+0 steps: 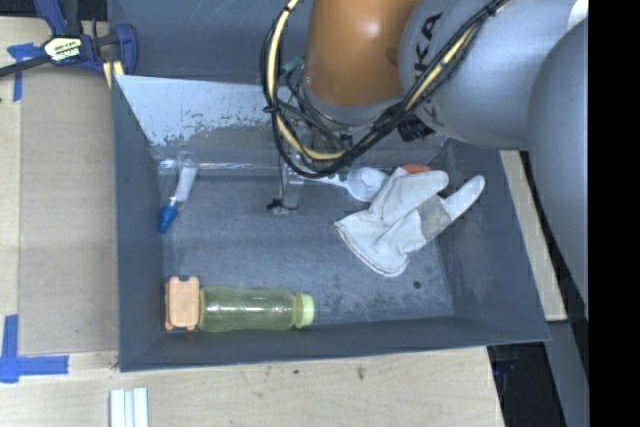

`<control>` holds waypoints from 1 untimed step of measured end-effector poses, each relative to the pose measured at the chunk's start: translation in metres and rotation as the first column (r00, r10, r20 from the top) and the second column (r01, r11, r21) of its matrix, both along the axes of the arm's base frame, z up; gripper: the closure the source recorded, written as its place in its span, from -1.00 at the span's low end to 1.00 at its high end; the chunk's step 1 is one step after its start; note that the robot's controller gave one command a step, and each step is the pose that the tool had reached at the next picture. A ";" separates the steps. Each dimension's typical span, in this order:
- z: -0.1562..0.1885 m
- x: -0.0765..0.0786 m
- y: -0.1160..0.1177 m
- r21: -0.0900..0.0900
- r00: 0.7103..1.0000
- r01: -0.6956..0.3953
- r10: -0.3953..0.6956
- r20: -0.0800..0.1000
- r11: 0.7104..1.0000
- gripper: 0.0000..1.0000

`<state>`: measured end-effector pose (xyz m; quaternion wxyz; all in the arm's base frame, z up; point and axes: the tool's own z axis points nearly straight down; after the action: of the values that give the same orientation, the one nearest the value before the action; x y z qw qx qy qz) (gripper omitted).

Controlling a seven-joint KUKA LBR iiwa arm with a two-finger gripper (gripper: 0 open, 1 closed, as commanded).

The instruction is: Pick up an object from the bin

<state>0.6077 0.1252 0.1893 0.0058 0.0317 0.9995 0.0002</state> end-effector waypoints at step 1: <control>-0.032 0.005 -0.015 0.005 0.997 -0.076 0.076 -0.008 0.997 -1.00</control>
Offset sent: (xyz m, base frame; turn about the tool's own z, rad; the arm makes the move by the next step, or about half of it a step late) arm 0.0016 -0.0547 -0.0801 -0.2089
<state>0.6123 0.1105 0.1578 0.0018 -0.0063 1.0000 0.0025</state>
